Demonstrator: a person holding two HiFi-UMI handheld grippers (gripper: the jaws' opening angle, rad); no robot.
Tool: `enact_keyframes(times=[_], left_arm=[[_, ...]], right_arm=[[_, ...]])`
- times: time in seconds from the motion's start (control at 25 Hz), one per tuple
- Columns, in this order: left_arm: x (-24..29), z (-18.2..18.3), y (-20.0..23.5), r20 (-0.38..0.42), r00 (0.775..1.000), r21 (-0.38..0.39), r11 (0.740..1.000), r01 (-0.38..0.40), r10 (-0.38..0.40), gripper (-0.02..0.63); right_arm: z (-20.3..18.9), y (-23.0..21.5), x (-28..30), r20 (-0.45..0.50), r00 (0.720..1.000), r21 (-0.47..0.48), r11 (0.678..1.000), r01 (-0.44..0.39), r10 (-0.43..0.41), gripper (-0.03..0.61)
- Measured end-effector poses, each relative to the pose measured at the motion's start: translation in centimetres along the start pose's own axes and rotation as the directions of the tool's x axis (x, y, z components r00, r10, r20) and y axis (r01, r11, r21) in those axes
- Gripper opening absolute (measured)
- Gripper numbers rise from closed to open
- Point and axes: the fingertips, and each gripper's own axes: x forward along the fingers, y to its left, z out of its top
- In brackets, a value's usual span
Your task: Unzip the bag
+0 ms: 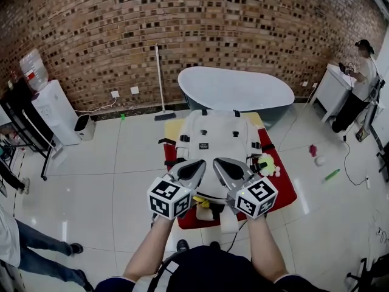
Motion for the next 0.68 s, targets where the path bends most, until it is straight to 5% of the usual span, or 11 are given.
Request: enact_keyframes(times=[0.68], left_arm=[[1.4,0.3,-1.0,-0.009,1.0,0.01,1.0,0.022,-0.022,0.002]], right_arm=[[0.0,-0.4,-0.6,-0.005,1.0,-0.008,1.0,-0.003,0.003,0.006]])
